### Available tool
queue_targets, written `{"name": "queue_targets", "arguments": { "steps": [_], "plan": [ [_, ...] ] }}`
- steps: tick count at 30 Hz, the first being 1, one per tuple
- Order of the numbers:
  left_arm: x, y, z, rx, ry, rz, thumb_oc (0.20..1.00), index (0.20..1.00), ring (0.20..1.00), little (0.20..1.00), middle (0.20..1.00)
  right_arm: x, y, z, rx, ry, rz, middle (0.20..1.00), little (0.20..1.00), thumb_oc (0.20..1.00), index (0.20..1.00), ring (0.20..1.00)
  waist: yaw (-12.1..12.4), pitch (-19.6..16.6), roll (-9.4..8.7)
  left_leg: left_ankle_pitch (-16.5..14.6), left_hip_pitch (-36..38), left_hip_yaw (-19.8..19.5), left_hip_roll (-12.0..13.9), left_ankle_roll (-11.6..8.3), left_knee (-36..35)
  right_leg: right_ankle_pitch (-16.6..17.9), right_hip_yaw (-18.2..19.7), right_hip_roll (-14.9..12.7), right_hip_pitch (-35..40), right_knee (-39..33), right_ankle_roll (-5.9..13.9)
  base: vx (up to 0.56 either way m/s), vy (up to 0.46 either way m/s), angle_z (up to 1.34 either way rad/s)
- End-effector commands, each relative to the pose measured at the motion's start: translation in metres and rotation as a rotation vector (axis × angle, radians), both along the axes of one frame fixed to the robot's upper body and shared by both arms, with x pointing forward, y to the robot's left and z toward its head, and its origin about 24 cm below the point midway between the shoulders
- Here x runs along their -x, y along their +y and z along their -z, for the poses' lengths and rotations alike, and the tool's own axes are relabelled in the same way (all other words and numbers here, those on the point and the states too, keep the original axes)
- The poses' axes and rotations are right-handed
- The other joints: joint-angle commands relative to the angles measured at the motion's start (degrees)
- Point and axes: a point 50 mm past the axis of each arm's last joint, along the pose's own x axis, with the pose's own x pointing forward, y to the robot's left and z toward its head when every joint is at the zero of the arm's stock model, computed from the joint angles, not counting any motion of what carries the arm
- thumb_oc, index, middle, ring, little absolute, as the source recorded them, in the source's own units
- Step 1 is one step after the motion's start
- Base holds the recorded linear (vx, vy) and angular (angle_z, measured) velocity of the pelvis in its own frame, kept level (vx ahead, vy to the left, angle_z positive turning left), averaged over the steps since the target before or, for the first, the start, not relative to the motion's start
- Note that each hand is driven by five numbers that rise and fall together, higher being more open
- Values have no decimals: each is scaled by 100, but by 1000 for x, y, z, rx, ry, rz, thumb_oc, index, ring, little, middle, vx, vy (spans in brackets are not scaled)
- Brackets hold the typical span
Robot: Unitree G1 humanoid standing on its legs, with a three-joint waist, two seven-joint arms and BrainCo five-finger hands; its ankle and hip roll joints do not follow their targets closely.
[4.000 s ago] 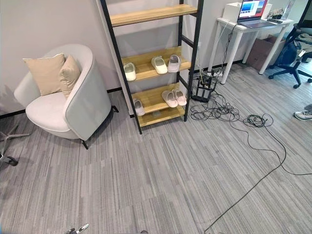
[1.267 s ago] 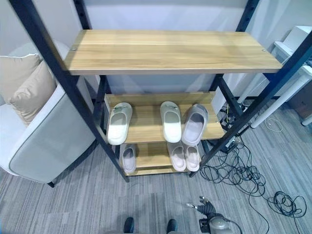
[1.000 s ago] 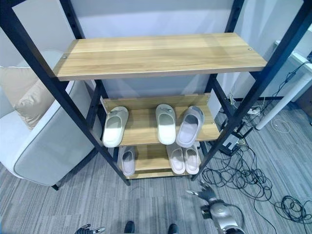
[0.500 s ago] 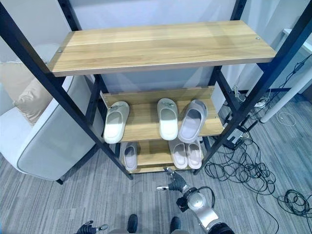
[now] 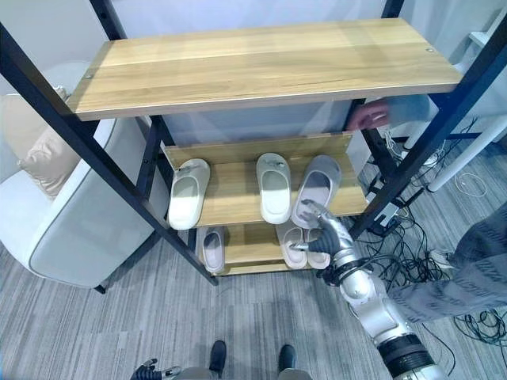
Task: Arrange the slippers neatly on the shoe rack.
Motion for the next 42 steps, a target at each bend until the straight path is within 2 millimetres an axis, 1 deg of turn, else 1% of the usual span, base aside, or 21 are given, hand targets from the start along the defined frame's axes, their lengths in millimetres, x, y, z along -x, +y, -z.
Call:
{"name": "queue_targets", "arguments": {
  "steps": [1, 4, 8, 12, 15, 16, 17, 20, 23, 25, 27, 30, 32, 35, 39, 40, 42],
  "plan": [
    [-18, 12, -5, -75, -10, 92, 1000, 1000, 1000, 1000, 1000, -11, 1, -25, -24, -163, 42, 1000, 1000, 1000, 1000, 1000, 119, 42, -272, -408, 5, 109, -105, 11, 39, -348, -149, -416, 235, 69, 506, 0, 0, 0],
    [-22, 14, -6, -85, -21, 97, 1000, 1000, 1000, 1000, 1000, -21, -4, -31, -45, -187, 88, 1000, 1000, 1000, 1000, 1000, 142, 51, -272, -380, -108, 93, -123, 8, 39, -338, -143, -415, 143, 69, 496, 13, -6, 5],
    [-24, 15, -7, -94, -28, 107, 1000, 1000, 1000, 1000, 1000, -31, -7, -31, -91, -183, 128, 1000, 1000, 1000, 1000, 1000, 170, 66, -284, -341, -221, 84, -138, 1, 39, -317, -151, -418, 47, 69, 496, 6, -3, 1],
    [-28, 16, -8, -100, -42, 118, 1000, 1000, 1000, 1000, 1000, -42, -9, -36, -133, -194, 161, 1000, 1000, 1000, 1000, 1000, 257, 94, -274, -286, -370, 59, -160, -11, 39, -299, -179, -433, -76, 69, 494, 3, 2, 1],
    [-30, 15, -9, -103, -48, 132, 1000, 1000, 1000, 1000, 1000, -48, -8, -41, -141, -210, 163, 1000, 1000, 1000, 1000, 1000, 287, 101, -269, -270, -429, 42, -176, -14, 39, -292, -188, -443, -119, 69, 494, 0, 9, 4],
    [-35, 15, -10, -108, -62, 144, 1000, 1000, 1000, 1000, 1000, -56, -4, -45, -173, -220, 170, 1000, 1000, 1000, 1000, 1000, 339, 142, -268, -240, -517, 23, -197, -16, 39, -275, -211, -458, -198, 69, 495, -2, 25, 5],
    [-35, 15, -10, -109, -66, 144, 1000, 1000, 1000, 1000, 1000, -58, -2, -47, -182, -223, 162, 1000, 1000, 1000, 1000, 1000, 356, 154, -272, -230, -544, 28, -200, -22, 39, -270, -206, -463, -224, 69, 502, -2, 31, 1],
    [-37, 15, -11, -113, -70, 134, 1000, 1000, 1000, 1000, 1000, -56, 1, -50, -207, -235, 145, 1000, 1000, 1000, 1000, 1000, 368, 176, -293, -218, -595, 1, -210, -22, 39, -273, -234, -469, -246, 69, 505, 0, 11, 5],
    [-36, 15, -10, -113, -66, 137, 1000, 1000, 1000, 1000, 1000, -54, 0, -48, -207, -232, 149, 1000, 1000, 1000, 1000, 1000, 367, 177, -308, -229, -583, -23, -220, -17, 39, -285, -254, -472, -213, 69, 502, 3, 6, 5],
    [-33, 17, -10, -117, -58, 138, 1000, 1000, 1000, 1000, 1000, -49, -3, -42, -218, -218, 158, 1000, 1000, 1000, 1000, 1000, 375, 167, -333, -244, -533, -53, -219, -12, 39, -299, -296, -478, -137, 69, 504, 40, 28, 9],
    [-34, 19, -11, -123, -59, 129, 1000, 1000, 1000, 1000, 1000, -40, -4, -40, -235, -225, 144, 1000, 1000, 1000, 1000, 1000, 375, 165, -386, -257, -499, -84, -226, -14, 39, -313, -352, -491, -79, 69, 517, 18, 28, 14],
    [-33, 20, -11, -124, -57, 131, 1000, 1000, 1000, 1000, 1000, -36, -4, -40, -229, -230, 140, 1000, 1000, 1000, 1000, 1000, 381, 159, -418, -266, -495, -105, -235, -14, 39, -320, -375, -493, -60, 69, 521, 3, 9, 13],
    [-31, 20, -10, -127, -47, 130, 1000, 1000, 1000, 1000, 1000, -29, -5, -33, -249, -228, 163, 1000, 1000, 1000, 1000, 1000, 402, 135, -481, -291, -454, -139, -246, -5, 39, -328, -412, -497, 2, 69, 530, 3, 17, 2],
    [-29, 19, -9, -127, -44, 127, 1000, 1000, 1000, 1000, 1000, -25, -1, -36, -263, -250, 158, 1000, 1000, 1000, 1000, 1000, 411, 121, -504, -309, -419, -143, -255, 5, 39, -327, -418, -507, 32, 69, 537, -5, 23, 1],
    [-27, 17, -8, -126, -36, 143, 1000, 1000, 1000, 1000, 1000, -26, 2, -43, -248, -284, 153, 1000, 1000, 1000, 1000, 1000, 461, 110, -521, -324, -391, -160, -267, 14, 39, -336, -433, -510, 82, 69, 538, -1, 5, 2],
    [-27, 16, -8, -126, -34, 151, 1000, 1000, 1000, 1000, 1000, -31, 4, -48, -241, -307, 160, 1000, 1000, 1000, 1000, 1000, 502, 107, -522, -326, -389, -176, -270, 15, 39, -341, -449, -514, 91, 69, 540, -6, 18, 11],
    [-29, 15, -8, -125, -41, 154, 1000, 1000, 1000, 1000, 1000, -37, 5, -53, -232, -328, 179, 1000, 1000, 1000, 1000, 1000, 539, 119, -526, -316, -415, -204, -281, 18, 39, -327, -462, -519, 64, 69, 540, -13, 18, 10]
  ]
}}
